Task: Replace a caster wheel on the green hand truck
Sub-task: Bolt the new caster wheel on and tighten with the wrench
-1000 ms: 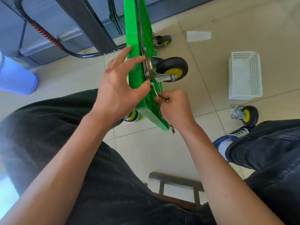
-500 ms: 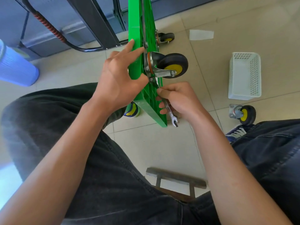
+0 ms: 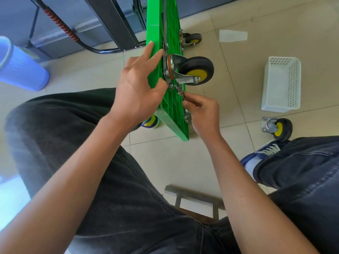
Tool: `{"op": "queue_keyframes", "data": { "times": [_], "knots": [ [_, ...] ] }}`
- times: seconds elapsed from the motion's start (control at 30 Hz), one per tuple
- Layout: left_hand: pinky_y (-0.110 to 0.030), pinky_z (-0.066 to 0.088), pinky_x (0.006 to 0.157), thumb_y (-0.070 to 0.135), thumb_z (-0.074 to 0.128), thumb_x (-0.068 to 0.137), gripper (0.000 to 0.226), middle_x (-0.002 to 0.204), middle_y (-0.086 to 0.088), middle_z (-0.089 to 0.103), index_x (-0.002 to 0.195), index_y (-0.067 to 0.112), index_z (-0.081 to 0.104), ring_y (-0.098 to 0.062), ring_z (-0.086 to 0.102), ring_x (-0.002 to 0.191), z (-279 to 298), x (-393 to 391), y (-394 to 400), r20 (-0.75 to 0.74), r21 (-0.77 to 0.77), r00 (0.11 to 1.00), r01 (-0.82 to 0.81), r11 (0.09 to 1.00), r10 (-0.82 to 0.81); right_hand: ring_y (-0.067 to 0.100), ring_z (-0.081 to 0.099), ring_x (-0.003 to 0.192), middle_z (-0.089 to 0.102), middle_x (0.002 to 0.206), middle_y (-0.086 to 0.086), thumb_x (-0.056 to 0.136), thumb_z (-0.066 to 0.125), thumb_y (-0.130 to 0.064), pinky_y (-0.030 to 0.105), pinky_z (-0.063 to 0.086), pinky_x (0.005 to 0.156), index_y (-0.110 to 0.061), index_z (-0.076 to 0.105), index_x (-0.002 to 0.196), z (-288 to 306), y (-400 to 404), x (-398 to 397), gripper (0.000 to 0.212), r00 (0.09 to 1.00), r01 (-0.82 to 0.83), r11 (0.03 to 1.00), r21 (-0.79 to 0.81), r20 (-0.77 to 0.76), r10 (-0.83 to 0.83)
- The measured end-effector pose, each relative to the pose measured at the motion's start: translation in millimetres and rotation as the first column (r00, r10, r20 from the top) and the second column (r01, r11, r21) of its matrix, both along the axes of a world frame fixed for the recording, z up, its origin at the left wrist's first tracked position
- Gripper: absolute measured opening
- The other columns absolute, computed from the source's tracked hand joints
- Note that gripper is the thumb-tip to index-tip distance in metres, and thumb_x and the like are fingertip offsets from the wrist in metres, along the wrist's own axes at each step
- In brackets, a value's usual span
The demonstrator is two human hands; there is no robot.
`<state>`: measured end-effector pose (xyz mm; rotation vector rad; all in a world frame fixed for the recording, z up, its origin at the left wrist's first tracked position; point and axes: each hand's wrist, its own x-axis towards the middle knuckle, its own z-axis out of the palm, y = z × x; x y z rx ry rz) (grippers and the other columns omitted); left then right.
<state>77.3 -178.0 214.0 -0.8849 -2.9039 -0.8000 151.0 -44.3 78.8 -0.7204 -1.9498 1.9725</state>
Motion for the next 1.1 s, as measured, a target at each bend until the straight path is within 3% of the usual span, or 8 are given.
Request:
{"op": "queue_keyframes", "data": {
  "times": [0.13,0.3,0.5,0.63,0.87,1.0,1.1],
  "knots": [
    [-0.022,0.033,0.105,0.017,0.052,0.089,0.058,0.158,-0.010,0.040,0.147,0.013,0.051,-0.026,0.049,0.134,-3.1,2.7,2.3,-0.022,0.017,1.000,-0.019,1.000,0.019,0.013,0.073,0.102,0.077,0.110,0.002,0.089,0.073,0.000,0.042,0.058,0.097,-0.005,0.074,0.120,-7.7,-3.3,-6.3,0.031,1.000,0.004,0.999,0.049,-0.003,-0.004],
    [-0.023,0.033,0.107,0.016,0.052,0.088,0.057,0.157,-0.011,0.041,0.145,0.012,0.054,-0.026,0.049,0.135,-5.4,4.7,4.0,-0.036,0.039,0.999,-0.027,0.999,0.029,0.012,0.072,0.102,0.077,0.109,0.001,0.090,0.073,-0.003,0.039,0.058,0.097,-0.007,0.075,0.120,-9.9,-4.3,-13.2,0.030,1.000,-0.010,0.997,0.076,0.011,0.009],
    [-0.040,0.042,0.112,0.018,0.053,0.083,0.059,0.154,-0.008,0.046,0.142,0.015,0.058,-0.023,0.050,0.136,-4.0,6.3,5.5,-0.022,0.098,0.998,-0.048,0.994,0.051,0.013,0.073,0.101,0.078,0.108,0.000,0.090,0.075,-0.005,0.040,0.057,0.097,-0.007,0.074,0.119,-11.0,-3.9,-18.0,0.030,0.999,-0.051,0.997,0.065,0.021,0.050],
    [-0.042,0.045,0.110,0.019,0.052,0.082,0.060,0.154,-0.007,0.046,0.141,0.015,0.059,-0.022,0.051,0.135,-4.5,6.2,5.9,-0.022,0.116,0.998,-0.058,0.992,0.061,0.015,0.070,0.091,0.076,0.100,0.000,0.091,0.074,-0.005,0.024,0.056,0.087,-0.006,0.074,0.119,-8.3,-12.8,-13.4,0.028,0.997,-0.072,0.991,0.112,0.007,0.072],
    [-0.041,0.045,0.109,0.021,0.052,0.082,0.060,0.155,-0.005,0.046,0.142,0.016,0.058,-0.022,0.051,0.133,-5.7,6.4,6.4,-0.023,0.128,0.998,-0.058,0.990,0.062,0.022,0.068,0.080,0.075,0.087,0.007,0.093,0.072,-0.011,0.032,0.054,0.072,-0.007,0.077,0.115,-3.7,-21.0,-9.0,0.023,0.999,-0.050,0.966,0.255,0.022,0.046],
    [-0.038,0.046,0.107,0.021,0.053,0.082,0.060,0.154,-0.006,0.047,0.141,0.016,0.059,-0.022,0.054,0.129,-5.8,4.7,6.0,-0.033,0.122,0.997,-0.058,0.991,0.063,0.018,0.063,0.076,0.077,0.089,0.008,0.097,0.068,-0.014,0.021,0.043,0.060,-0.006,0.079,0.110,17.1,-18.4,-7.6,0.019,0.990,-0.117,0.946,0.304,0.113,0.087],
    [-0.039,0.048,0.105,0.021,0.053,0.081,0.060,0.153,-0.006,0.048,0.140,0.015,0.060,-0.023,0.056,0.126,-6.2,4.3,6.2,-0.038,0.125,0.998,-0.054,0.991,0.059,0.029,0.066,0.070,0.073,0.077,0.013,0.098,0.066,-0.018,0.036,0.051,0.061,-0.004,0.081,0.094,36.8,-15.0,-10.9,0.020,0.965,-0.204,0.921,0.333,0.227,0.132]
  ]
}}
